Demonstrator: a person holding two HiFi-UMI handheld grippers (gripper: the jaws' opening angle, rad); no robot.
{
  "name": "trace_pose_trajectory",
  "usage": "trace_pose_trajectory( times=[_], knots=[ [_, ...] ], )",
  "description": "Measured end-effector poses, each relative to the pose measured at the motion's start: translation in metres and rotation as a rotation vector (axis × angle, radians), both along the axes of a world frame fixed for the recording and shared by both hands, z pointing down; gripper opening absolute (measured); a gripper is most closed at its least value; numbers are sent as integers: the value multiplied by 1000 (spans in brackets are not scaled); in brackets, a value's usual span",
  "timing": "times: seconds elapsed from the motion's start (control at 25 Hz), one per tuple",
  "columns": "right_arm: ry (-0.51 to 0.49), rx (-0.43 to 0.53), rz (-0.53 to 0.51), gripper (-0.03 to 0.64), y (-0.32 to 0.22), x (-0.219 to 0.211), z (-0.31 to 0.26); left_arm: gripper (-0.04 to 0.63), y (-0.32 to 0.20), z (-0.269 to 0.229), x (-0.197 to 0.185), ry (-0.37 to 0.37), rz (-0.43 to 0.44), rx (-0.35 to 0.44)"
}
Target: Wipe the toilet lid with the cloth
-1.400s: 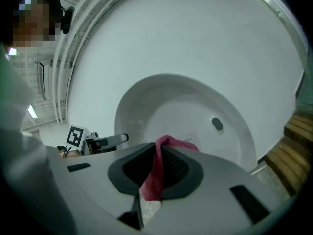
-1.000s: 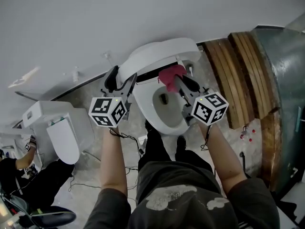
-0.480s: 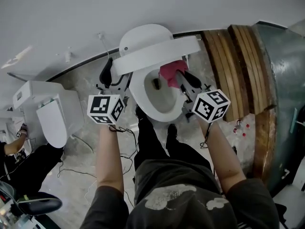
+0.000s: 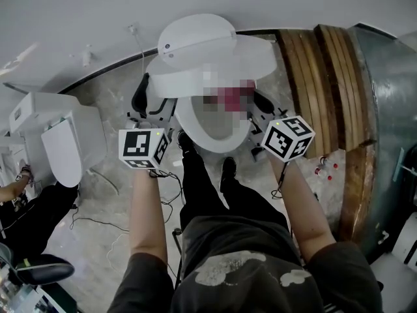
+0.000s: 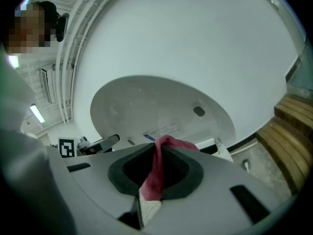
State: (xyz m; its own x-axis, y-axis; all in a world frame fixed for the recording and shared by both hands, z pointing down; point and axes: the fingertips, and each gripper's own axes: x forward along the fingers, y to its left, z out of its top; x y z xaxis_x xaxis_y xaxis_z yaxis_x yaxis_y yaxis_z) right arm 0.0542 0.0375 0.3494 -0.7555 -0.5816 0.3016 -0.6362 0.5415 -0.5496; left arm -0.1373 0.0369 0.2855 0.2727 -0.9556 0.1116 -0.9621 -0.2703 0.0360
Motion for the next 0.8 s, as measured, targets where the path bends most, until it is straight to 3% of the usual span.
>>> trace_pose_trajectory(
  times=[0.2, 0.48, 0.68, 0.8],
  knots=[
    [4, 15, 24, 41, 2, 18, -6, 301, 23, 10, 1, 88, -48, -27],
    [-25, 14, 103, 40, 7, 65, -18, 301, 75, 23, 10, 136, -111, -93],
    [-36, 40, 173, 41, -1, 97, -39, 299, 86, -7, 12, 192, -116, -65],
    [-23, 80, 219, 41, -5, 119, -59, 277, 83, -29, 17, 165, -104, -41]
  ],
)
